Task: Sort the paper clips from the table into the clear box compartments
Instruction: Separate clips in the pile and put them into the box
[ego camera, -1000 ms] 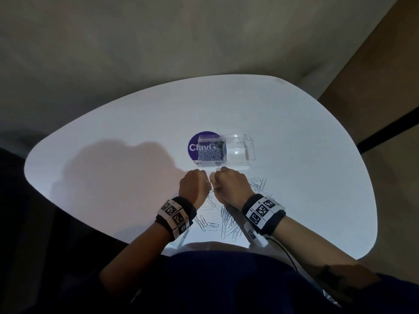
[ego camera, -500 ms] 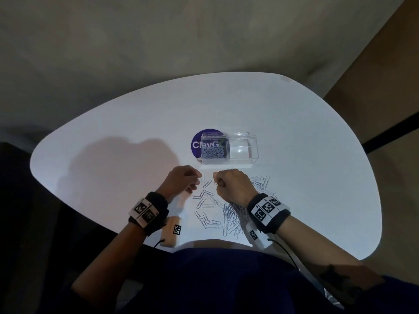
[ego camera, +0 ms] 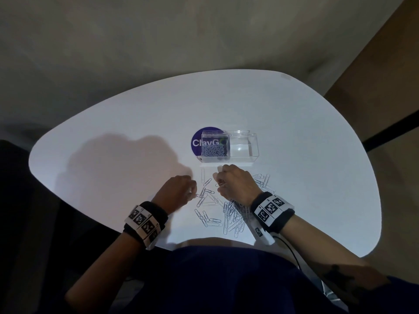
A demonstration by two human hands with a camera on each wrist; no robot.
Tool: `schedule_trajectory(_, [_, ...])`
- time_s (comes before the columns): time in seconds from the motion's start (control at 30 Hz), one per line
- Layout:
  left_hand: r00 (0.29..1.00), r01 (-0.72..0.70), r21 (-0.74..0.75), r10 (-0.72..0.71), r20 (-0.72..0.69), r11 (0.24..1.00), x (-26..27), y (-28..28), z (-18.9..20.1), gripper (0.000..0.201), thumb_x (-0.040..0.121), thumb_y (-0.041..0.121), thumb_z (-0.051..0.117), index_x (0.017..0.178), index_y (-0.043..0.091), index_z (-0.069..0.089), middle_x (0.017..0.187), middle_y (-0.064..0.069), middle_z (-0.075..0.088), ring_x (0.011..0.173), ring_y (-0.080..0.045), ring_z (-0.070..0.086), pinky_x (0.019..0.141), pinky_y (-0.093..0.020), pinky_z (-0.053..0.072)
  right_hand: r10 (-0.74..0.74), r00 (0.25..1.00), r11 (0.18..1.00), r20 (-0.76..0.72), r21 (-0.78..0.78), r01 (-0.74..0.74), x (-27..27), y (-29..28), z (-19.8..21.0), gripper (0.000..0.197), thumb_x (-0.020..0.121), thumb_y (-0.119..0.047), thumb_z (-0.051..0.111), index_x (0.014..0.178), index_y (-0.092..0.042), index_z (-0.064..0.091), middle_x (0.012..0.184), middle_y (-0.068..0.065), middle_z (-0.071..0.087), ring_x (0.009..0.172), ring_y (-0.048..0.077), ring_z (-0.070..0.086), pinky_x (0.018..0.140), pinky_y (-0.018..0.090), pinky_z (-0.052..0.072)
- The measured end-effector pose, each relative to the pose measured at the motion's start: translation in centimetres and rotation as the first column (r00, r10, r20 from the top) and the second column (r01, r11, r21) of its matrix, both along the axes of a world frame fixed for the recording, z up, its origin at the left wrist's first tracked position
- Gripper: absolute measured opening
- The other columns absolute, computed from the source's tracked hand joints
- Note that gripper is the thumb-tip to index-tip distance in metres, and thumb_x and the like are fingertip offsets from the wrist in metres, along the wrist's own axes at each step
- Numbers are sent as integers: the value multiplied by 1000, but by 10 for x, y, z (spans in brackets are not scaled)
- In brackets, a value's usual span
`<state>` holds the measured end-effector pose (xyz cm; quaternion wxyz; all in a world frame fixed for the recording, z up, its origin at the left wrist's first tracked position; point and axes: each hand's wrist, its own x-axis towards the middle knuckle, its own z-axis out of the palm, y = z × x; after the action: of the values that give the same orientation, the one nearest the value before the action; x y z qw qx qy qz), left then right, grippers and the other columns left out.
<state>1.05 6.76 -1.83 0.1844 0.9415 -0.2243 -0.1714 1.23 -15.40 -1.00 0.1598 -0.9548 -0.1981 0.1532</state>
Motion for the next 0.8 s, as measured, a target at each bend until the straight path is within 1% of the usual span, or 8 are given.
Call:
schedule_trajectory(0.1, [997, -54, -55, 51, -63, 997, -1, -1, -3, 8, 78, 20, 69, 73, 17, 63, 69, 8, 53, 62, -12, 51, 63, -28, 39, 4, 999, 1000, -38, 2, -4, 1, 2, 1, 12, 88, -22, 67, 80, -15, 60, 100, 0, 58, 97, 20, 53, 72, 34, 44])
schedule_trajectory(0.23, [916, -339, -239, 261, -305, 910, 0, -5, -3, 15, 74, 12, 70, 67, 15, 57, 62, 3, 59, 54, -7, 45, 58, -21, 38, 57, 998, 997, -37, -57, -59, 5, 3, -3, 22, 89, -21, 61, 72, -20, 46, 91, -6, 45, 93, 18, 49, 63, 32, 34])
schedule_trajectory(0.33, [741, -584, -414, 250, -623, 698, 2, -6, 3, 16, 75, 7, 70, 70, 8, 55, 67, -20, 63, 53, -16, 51, 53, -24, 43, 109, 994, 993, -21, -52, -110, 5, 0, -5, 17, 89, -21, 55, 75, -19, 46, 90, -7, 42, 92, 17, 47, 58, 30, 31])
schedule_trajectory(0.47, [607, -744, -434, 242, -757, 508, 4, -9, 9, 14, 69, 0, 61, 81, 6, 55, 64, -15, 56, 50, -21, 47, 52, -27, 39, 126, 992, 992, -22, -12, -127, 4, -3, -3, 15, 89, -17, 50, 76, -18, 43, 82, -7, 44, 79, 13, 40, 57, 31, 32])
schedule_trajectory(0.57, [655, -696, -409, 288, -699, 590, 4, -14, 9, 12, 70, 14, 54, 80, 6, 58, 60, -4, 46, 51, -18, 39, 51, -26, 33, -42, 994, 979, -96, 196, 60, 2, -7, 3, 13, 88, -14, 56, 76, -15, 50, 70, -12, 56, 66, 8, 50, 59, 31, 45])
schedule_trajectory(0.67, [818, -496, -291, 327, -474, 818, 2, -15, 5, 17, 79, 23, 66, 82, 8, 58, 63, 6, 48, 60, -14, 42, 57, -26, 34, -219, 946, 871, -237, 389, 299, 2, -15, 7, 7, 87, -6, 62, 82, -10, 61, 66, -16, 63, 57, 0, 55, 58, 10, 44])
schedule_trajectory(0.73, [921, -325, -213, 258, -291, 921, -3, -14, 3, 23, 77, 27, 76, 89, 14, 60, 62, 10, 46, 58, -8, 42, 57, -24, 32, -273, 912, 809, -307, 440, 390, 5, -22, 4, 12, 90, -6, 62, 98, -12, 67, 79, -6, 68, 62, 0, 58, 61, 6, 44])
schedule_trajectory(0.8, [974, -175, -151, 150, -169, 973, -7, -11, 2, 28, 74, 31, 78, 90, 16, 60, 68, 11, 49, 63, -8, 45, 61, -27, 32, -307, 839, 708, -449, 482, 516, 8, -26, 4, 16, 96, -3, 55, 104, -3, 69, 81, 9, 70, 61, 12, 61, 58, 16, 49])
